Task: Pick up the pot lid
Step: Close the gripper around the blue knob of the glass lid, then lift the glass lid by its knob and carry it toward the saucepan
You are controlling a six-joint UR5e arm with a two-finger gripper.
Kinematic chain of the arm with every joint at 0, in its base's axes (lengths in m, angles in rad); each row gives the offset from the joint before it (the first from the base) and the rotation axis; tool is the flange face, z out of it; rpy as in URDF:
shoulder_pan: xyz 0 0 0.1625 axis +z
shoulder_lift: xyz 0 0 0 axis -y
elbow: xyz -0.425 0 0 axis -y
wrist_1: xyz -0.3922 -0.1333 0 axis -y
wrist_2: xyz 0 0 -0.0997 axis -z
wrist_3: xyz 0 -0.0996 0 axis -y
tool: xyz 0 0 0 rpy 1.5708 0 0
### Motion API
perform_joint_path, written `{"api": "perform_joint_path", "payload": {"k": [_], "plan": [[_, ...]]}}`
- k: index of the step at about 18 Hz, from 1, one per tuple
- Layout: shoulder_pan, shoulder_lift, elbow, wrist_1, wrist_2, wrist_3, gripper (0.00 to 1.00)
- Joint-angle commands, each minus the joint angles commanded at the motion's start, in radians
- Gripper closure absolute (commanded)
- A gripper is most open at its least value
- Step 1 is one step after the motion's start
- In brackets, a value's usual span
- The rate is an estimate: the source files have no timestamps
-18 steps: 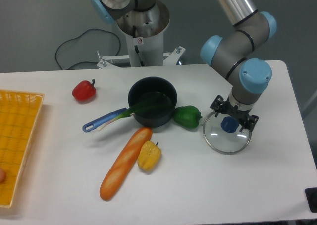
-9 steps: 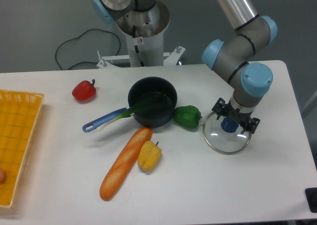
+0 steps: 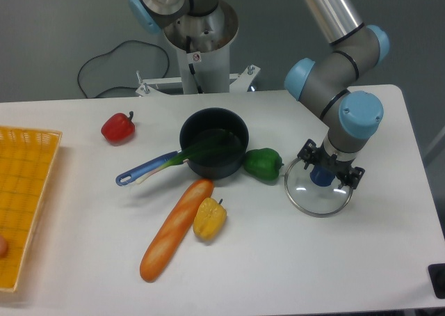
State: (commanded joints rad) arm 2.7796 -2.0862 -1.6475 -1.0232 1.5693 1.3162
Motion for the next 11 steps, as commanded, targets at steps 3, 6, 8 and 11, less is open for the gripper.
{"api": "perform_joint_path", "payload": {"k": [3, 6, 8, 11], "plan": [[0.0, 0.0, 0.0, 0.0, 0.0, 0.002, 0.12], [0.0, 0.0, 0.0, 0.0, 0.0, 0.002, 0.2], [0.0, 0.002, 0.0, -0.002, 0.0, 0.002, 0.29], [0.0, 0.002, 0.0, -0.002, -0.002, 0.003, 0.36]]}}
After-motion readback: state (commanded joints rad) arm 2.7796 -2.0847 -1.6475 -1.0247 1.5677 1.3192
